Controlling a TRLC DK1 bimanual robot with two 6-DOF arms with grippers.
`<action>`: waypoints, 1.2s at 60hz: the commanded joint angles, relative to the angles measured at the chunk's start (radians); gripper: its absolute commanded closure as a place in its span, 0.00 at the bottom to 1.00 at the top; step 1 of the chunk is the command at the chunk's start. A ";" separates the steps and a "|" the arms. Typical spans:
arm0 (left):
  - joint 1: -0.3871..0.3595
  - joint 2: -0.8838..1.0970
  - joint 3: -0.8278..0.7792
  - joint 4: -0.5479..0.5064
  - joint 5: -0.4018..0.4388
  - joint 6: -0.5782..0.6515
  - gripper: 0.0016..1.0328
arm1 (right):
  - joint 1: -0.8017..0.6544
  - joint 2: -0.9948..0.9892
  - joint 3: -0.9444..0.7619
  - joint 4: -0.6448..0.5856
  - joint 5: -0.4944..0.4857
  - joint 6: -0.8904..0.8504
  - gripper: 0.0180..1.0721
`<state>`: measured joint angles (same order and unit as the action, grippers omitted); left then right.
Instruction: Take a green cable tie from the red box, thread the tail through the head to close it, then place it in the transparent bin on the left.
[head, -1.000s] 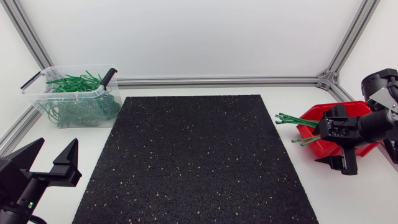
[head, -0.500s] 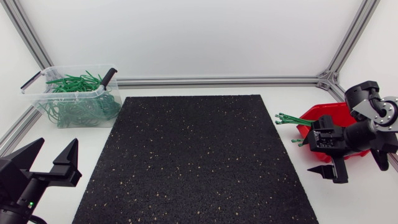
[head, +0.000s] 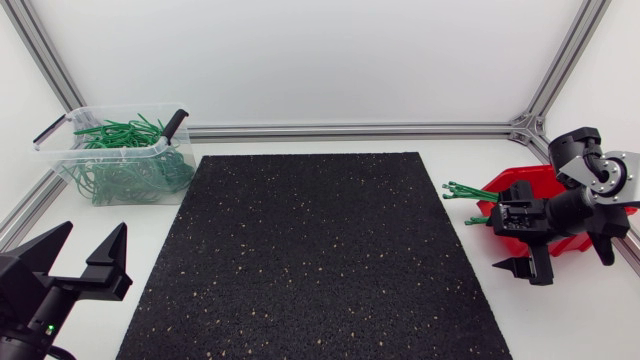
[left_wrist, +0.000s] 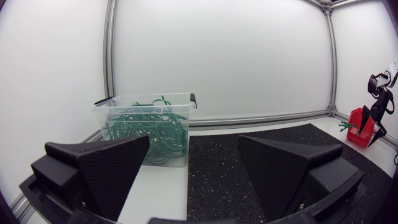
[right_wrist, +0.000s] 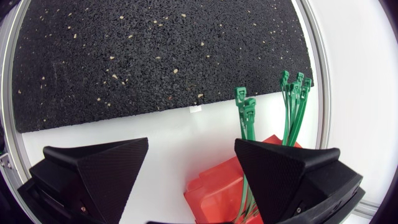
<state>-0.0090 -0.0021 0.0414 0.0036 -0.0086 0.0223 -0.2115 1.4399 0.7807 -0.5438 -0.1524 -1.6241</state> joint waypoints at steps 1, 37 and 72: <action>-0.005 -0.007 -0.038 -0.028 0.002 -0.001 0.04 | -0.012 -0.026 0.022 0.004 0.002 -0.003 0.04; -0.006 -0.007 -0.038 -0.031 0.002 -0.001 0.04 | -0.012 -0.003 -0.011 0.004 0.004 -0.002 0.04; -0.003 -0.009 -0.038 -0.030 0.002 -0.002 0.04 | -0.002 -0.116 -0.054 0.004 0.011 0.000 0.04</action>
<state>-0.0090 -0.0021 0.0414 0.0036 -0.0086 0.0223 -0.2245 1.3270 0.7105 -0.5415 -0.1337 -1.6260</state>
